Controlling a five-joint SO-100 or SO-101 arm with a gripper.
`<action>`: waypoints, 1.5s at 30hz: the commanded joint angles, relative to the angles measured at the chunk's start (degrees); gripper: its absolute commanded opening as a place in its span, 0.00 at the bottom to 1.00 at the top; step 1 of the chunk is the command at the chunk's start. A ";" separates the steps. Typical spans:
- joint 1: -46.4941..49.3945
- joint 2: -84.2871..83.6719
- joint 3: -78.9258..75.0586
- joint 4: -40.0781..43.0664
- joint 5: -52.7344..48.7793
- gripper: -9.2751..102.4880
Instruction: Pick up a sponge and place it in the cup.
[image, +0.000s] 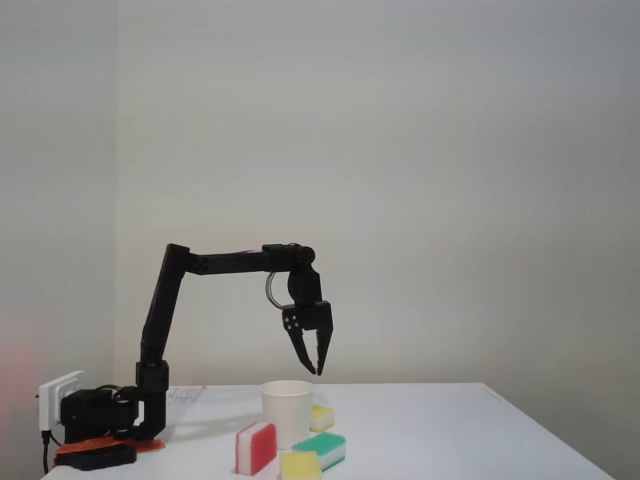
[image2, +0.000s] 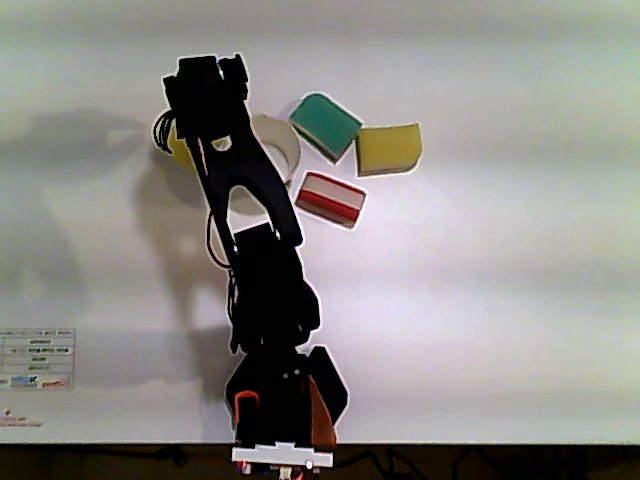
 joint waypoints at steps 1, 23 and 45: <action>-1.14 1.32 -0.35 0.09 -1.14 0.08; 0.88 -0.88 5.45 -2.46 -35.68 0.09; -0.88 5.01 15.12 -13.18 -28.21 0.09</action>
